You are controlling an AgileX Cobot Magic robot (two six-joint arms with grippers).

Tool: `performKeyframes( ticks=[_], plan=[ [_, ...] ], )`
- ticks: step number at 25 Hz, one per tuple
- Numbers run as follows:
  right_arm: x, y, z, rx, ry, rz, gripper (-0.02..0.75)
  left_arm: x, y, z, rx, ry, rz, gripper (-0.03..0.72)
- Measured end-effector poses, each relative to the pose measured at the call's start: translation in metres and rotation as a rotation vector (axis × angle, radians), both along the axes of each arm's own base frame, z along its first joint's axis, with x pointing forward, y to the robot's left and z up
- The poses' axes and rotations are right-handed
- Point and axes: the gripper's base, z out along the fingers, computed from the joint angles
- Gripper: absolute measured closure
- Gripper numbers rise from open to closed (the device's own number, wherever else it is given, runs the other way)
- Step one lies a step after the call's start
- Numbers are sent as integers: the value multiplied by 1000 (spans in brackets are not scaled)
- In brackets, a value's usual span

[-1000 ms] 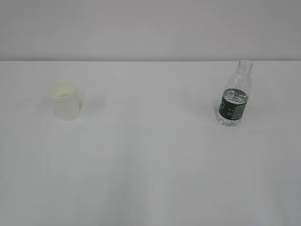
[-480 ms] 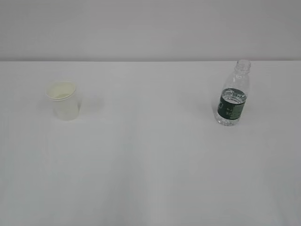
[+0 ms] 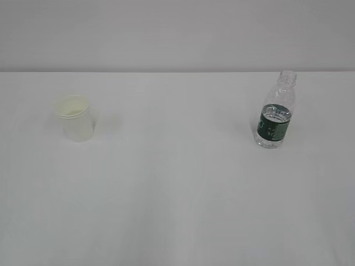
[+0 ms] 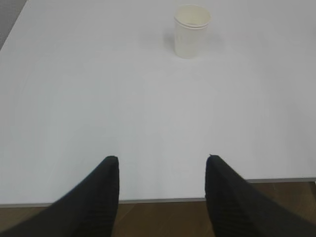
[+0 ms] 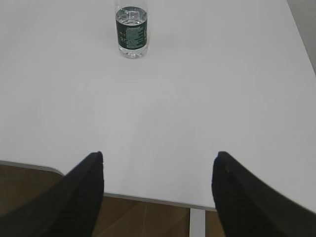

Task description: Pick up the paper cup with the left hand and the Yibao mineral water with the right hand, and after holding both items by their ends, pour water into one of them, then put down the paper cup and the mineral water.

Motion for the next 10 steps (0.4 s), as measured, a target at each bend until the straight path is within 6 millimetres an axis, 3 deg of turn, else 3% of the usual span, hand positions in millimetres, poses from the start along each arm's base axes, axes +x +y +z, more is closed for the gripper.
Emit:
performKeyframes(
  ticks=[10],
  plan=[
    [0,0,0,0,0,0,219,0,0,0,0,0,0,300]
  ],
)
